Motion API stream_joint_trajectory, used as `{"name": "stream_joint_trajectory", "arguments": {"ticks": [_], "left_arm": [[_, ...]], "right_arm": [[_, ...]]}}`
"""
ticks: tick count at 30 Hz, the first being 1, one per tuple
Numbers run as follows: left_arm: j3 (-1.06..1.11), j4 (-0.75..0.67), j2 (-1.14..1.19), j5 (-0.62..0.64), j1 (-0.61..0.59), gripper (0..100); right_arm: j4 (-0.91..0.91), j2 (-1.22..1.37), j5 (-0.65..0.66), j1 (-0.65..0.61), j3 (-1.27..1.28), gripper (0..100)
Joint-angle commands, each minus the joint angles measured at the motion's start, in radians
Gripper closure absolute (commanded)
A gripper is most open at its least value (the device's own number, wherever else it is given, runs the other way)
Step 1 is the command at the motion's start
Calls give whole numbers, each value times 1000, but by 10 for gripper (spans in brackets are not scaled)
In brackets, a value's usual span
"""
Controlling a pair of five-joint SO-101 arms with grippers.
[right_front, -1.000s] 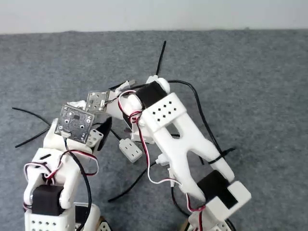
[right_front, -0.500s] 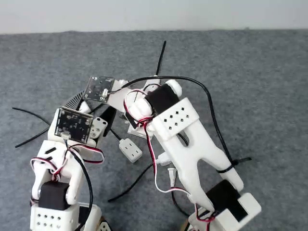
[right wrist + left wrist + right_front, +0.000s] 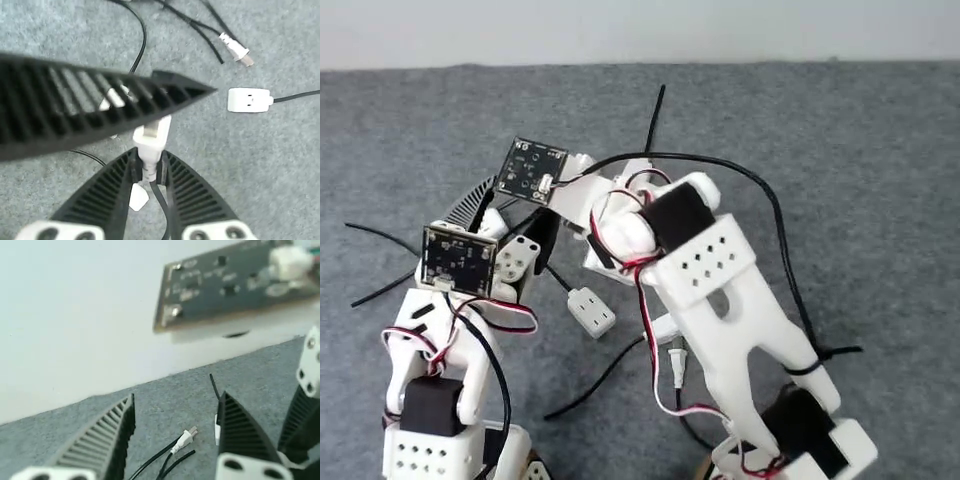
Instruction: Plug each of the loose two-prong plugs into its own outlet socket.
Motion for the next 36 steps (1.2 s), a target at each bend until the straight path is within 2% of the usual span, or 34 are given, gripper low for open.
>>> {"name": "stream_joint_trajectory", "arguments": {"ticks": [1, 10, 16, 24, 32, 36], "left_arm": [[-22, -43, -9, 49, 8, 746], [-24, -37, -9, 61, 9, 746], [-97, 46, -9, 91, 11, 746], [-191, 175, -11, 87, 118, 746], [-143, 175, -11, 86, 112, 746], [-104, 129, -11, 64, 89, 746]], "right_arm": [[-5, -88, -31, 7, -14, 989], [4, -168, -32, -44, 8, 989], [-68, -168, -32, -12, 54, 989], [-74, -180, -32, -10, 61, 989], [-70, -186, -31, -12, 51, 990], [-62, -217, -31, -15, 48, 990]]}}
